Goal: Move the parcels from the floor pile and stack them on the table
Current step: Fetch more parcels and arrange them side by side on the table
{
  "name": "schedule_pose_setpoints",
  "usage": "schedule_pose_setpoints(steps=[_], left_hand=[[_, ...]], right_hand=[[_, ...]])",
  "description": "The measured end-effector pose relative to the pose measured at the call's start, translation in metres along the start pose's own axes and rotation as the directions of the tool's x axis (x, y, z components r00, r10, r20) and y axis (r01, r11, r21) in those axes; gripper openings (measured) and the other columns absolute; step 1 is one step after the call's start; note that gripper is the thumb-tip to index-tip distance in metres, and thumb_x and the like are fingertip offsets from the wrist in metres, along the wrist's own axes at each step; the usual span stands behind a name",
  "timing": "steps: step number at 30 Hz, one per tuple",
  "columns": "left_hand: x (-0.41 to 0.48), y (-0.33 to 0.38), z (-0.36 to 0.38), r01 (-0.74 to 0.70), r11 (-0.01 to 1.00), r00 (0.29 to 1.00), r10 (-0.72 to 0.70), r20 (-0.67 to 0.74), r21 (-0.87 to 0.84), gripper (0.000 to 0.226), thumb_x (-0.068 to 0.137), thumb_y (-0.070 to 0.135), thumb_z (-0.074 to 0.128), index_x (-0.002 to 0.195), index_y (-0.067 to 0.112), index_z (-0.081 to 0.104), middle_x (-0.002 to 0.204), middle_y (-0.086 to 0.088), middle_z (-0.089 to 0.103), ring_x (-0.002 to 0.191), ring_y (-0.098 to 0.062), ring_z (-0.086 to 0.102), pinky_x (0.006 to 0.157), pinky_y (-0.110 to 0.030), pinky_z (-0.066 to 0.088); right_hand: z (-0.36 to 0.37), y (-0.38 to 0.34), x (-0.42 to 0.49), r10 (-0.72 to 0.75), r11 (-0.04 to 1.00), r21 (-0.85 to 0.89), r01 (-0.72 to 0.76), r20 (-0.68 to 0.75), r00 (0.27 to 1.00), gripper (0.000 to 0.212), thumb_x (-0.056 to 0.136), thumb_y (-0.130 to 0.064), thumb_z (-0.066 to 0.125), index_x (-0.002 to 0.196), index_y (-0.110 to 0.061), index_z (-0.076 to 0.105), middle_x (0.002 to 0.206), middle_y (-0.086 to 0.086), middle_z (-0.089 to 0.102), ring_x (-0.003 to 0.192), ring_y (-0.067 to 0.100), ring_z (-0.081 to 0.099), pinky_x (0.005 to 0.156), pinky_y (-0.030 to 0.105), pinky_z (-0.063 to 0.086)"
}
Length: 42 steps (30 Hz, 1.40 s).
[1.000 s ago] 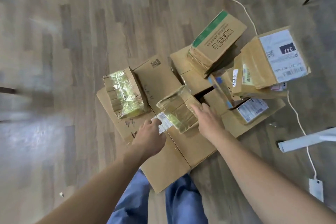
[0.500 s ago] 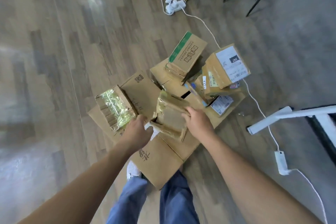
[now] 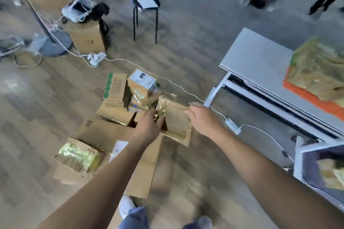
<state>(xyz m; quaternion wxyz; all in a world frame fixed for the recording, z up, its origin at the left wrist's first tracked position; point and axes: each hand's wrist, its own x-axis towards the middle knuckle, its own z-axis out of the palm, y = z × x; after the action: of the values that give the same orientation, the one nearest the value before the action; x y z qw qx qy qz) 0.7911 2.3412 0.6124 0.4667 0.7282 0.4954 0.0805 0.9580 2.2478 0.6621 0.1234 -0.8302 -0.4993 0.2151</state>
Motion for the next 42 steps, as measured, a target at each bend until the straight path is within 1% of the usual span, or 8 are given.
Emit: schedule_pose_setpoints(steps=[8,17,21,26,30,34,38,42], left_hand=[[-0.06,0.171,0.142,-0.279,0.91,0.944,0.319,-0.088,0.307,0.037,0.091,0.034,0.057,0.122,0.013,0.054,0.122,-0.014,0.049,0.119,-0.034,0.04,0.096,-0.041,0.035],[-0.15,0.301,0.308,-0.754,0.522,0.62,0.766,0.17,0.399,0.055,0.076,0.057,0.047,0.105,0.015,0.067,0.119,-0.008,0.057,0.125,-0.035,0.046,0.093,-0.048,0.048],[-0.151,0.35,0.344,-0.8,0.524,0.588,0.781,0.209,0.294,0.041,0.078,0.041,0.062,0.109,0.015,0.067,0.133,-0.017,0.046,0.128,-0.036,0.037,0.103,-0.052,0.043],[-0.133,0.406,0.391,-0.795,0.563,0.606,0.727,0.323,0.225,0.04,0.088,0.015,0.056,0.127,0.022,0.055,0.16,0.007,0.014,0.124,-0.017,0.052,0.09,-0.034,0.048],[-0.105,0.449,0.433,-0.819,0.53,0.571,0.719,0.397,0.218,0.043,0.09,0.008,0.05,0.131,0.02,0.053,0.157,0.008,0.021,0.116,-0.021,0.057,0.086,-0.029,0.044],[-0.061,0.495,0.478,-0.84,0.499,0.531,0.676,0.512,0.213,0.047,0.091,0.007,0.049,0.136,0.019,0.047,0.151,0.002,0.033,0.124,-0.024,0.051,0.095,-0.032,0.041],[-0.022,0.536,0.513,-0.892,0.417,0.438,0.692,0.574,0.177,0.045,0.091,0.011,0.051,0.133,0.026,0.049,0.156,0.009,0.027,0.12,-0.025,0.056,0.087,-0.034,0.048],[0.012,0.567,0.549,-0.909,0.409,0.381,0.732,0.565,0.083,0.047,0.091,0.015,0.056,0.135,0.027,0.047,0.156,0.008,0.027,0.117,-0.023,0.058,0.085,-0.031,0.047]], right_hand=[[-0.121,0.153,-0.1,0.17,0.982,-0.035,-0.185,-0.26,0.951,0.035,0.103,-0.034,0.037,0.083,-0.009,0.051,0.089,0.013,0.063,0.085,0.032,0.058,0.063,0.033,0.033],[-0.209,0.324,-0.198,0.458,0.889,0.213,-0.406,-0.39,0.799,0.033,0.101,-0.031,0.038,0.079,-0.008,0.05,0.087,0.017,0.062,0.088,0.034,0.059,0.066,0.032,0.035],[-0.235,0.377,-0.222,0.561,0.814,0.402,-0.42,-0.357,0.747,0.031,0.099,-0.025,0.038,0.074,-0.009,0.048,0.083,0.013,0.06,0.075,0.033,0.065,0.057,0.031,0.044],[-0.266,0.437,-0.238,0.618,0.765,0.447,-0.464,-0.304,0.725,0.043,0.103,-0.042,0.03,0.097,-0.006,0.054,0.091,0.014,0.064,0.069,0.029,0.066,0.057,0.032,0.046],[-0.282,0.486,-0.235,0.493,0.863,0.171,-0.475,-0.488,0.72,0.038,0.104,-0.036,0.033,0.131,-0.014,0.049,0.116,0.017,0.057,0.099,0.037,0.059,0.073,0.041,0.046],[-0.295,0.532,-0.222,0.246,0.901,-0.153,-0.405,-0.589,0.77,0.037,0.101,-0.033,0.036,0.109,-0.011,0.064,0.108,0.01,0.061,0.089,0.035,0.062,0.068,0.038,0.047],[-0.321,0.571,-0.205,0.345,0.864,-0.22,-0.453,-0.396,0.851,0.041,0.099,-0.044,0.043,0.125,-0.016,0.057,0.124,0.002,0.059,0.105,0.029,0.06,0.08,0.037,0.05],[-0.34,0.605,-0.182,0.454,0.82,-0.157,-0.55,-0.407,0.793,0.041,0.099,-0.045,0.045,0.13,-0.019,0.052,0.124,0.002,0.058,0.107,0.029,0.06,0.079,0.038,0.05]])
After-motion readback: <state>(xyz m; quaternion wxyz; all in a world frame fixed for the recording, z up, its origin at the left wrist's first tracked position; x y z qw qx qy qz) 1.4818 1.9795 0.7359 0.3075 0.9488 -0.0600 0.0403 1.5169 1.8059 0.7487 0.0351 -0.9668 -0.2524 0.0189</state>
